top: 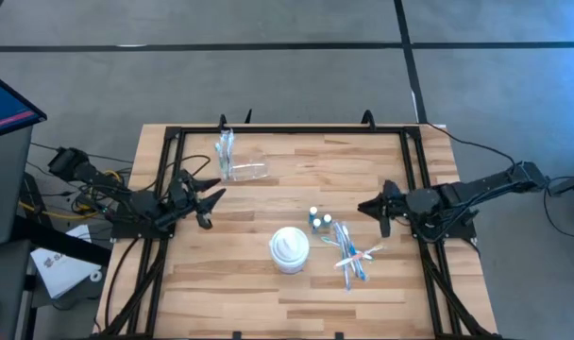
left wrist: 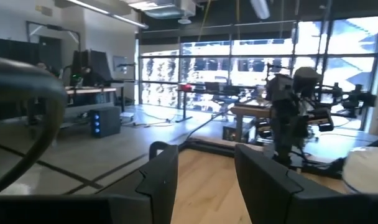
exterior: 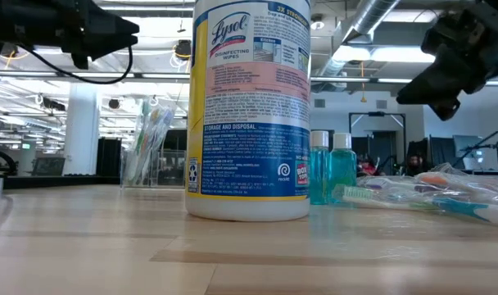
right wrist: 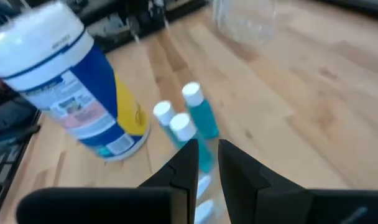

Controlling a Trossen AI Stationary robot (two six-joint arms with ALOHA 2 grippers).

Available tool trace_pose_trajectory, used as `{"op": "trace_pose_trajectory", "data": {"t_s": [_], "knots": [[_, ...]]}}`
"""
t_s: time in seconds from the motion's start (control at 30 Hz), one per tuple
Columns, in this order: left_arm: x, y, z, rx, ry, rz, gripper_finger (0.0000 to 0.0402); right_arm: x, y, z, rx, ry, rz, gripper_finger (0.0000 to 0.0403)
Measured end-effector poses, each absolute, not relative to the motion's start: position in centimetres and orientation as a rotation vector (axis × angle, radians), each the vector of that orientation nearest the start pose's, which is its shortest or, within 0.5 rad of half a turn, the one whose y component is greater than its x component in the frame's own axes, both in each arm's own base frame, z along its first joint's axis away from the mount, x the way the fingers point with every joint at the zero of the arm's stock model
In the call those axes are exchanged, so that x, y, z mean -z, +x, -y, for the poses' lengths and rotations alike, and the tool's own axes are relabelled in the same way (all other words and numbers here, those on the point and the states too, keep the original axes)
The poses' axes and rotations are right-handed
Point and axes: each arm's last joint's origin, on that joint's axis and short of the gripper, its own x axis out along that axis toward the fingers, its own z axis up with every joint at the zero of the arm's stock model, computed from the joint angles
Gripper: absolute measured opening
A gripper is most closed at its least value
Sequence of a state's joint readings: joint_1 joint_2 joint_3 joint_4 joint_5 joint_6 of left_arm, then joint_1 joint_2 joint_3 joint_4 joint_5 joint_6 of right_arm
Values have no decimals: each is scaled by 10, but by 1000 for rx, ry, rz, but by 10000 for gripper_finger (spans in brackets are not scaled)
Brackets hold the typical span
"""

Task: Pick & Place toothbrushing station
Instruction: Put the purple toothbrush into the transparent organizer

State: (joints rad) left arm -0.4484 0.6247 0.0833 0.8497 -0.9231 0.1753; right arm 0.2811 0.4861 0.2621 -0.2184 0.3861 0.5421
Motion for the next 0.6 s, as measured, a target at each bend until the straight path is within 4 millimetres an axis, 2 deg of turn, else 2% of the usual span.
{"op": "trace_pose_trajectory", "data": {"t_s": [0.3,0.6], "knots": [[-210,126,35,-456,-55,215,153,-197,157,-45,272,500,-578,54],[-210,126,36,-447,-83,223,153,-179,192,-64,320,527,-782,54]]}}
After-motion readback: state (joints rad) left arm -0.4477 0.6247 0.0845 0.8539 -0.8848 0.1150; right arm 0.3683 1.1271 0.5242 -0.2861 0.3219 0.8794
